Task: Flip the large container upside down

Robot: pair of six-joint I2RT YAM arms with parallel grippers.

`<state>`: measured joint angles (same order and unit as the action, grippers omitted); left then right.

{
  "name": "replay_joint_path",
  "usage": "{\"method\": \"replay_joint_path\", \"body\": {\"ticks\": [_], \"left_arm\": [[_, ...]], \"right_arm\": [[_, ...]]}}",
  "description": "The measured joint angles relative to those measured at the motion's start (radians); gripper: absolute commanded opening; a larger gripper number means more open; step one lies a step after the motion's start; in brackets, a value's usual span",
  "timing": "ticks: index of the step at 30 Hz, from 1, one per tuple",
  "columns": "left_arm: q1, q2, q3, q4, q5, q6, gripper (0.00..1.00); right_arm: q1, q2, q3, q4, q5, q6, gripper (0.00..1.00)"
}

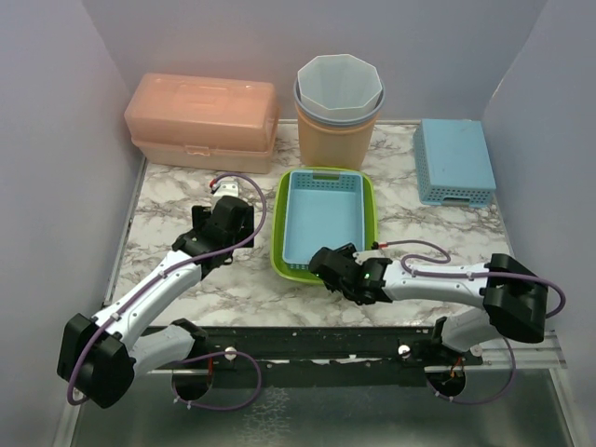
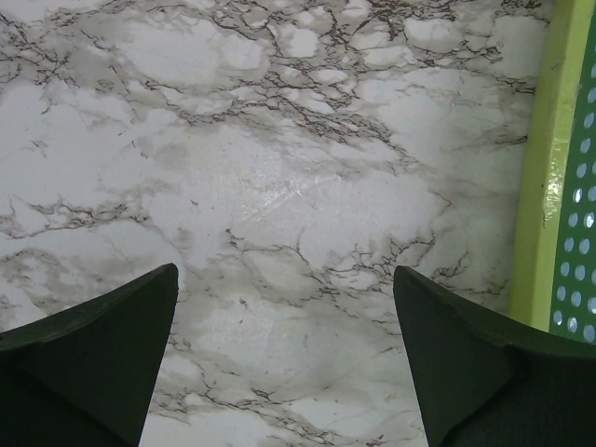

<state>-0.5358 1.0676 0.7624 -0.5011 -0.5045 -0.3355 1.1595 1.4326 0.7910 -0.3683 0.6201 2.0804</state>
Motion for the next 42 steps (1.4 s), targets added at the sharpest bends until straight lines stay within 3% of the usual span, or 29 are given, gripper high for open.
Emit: {"method": "replay_joint_path", "body": {"ticks": [6, 11, 15, 22, 32, 36, 42], "left_arm": [[0.000, 0.041, 0.003, 0.000, 0.001, 0.000, 0.99], [0.000, 0.068, 0.008, -0.002, 0.003, 0.000, 0.99], [0.000, 0.068, 0.010, -0.002, 0.003, 0.000, 0.99], [0.004, 0.068, 0.010, -0.002, 0.003, 0.000, 0.99], [0.005, 0.068, 0.010, -0.002, 0.003, 0.000, 0.99], [0.005, 0.064, 0.010, -0.002, 0.003, 0.000, 0.99], [0.005, 0.064, 0.010, -0.002, 0.003, 0.000, 0.99]], "right_arm": [[0.004, 0.021, 0.006, 0.007, 0.041, 0.006, 0.39], [0.011, -0.051, -0.107, 0.129, 0.086, 0.006, 0.40], [0.012, -0.092, -0.167, 0.195, 0.122, 0.007, 0.34], [0.011, -0.165, -0.361, 0.522, 0.199, -0.077, 0.34], [0.010, -0.195, -0.427, 0.865, 0.238, -0.317, 0.37], [0.010, -0.198, -0.426, 0.907, 0.269, -0.346, 0.31], [0.010, -0.198, -0.420, 0.926, 0.301, -0.356, 0.31]]}}
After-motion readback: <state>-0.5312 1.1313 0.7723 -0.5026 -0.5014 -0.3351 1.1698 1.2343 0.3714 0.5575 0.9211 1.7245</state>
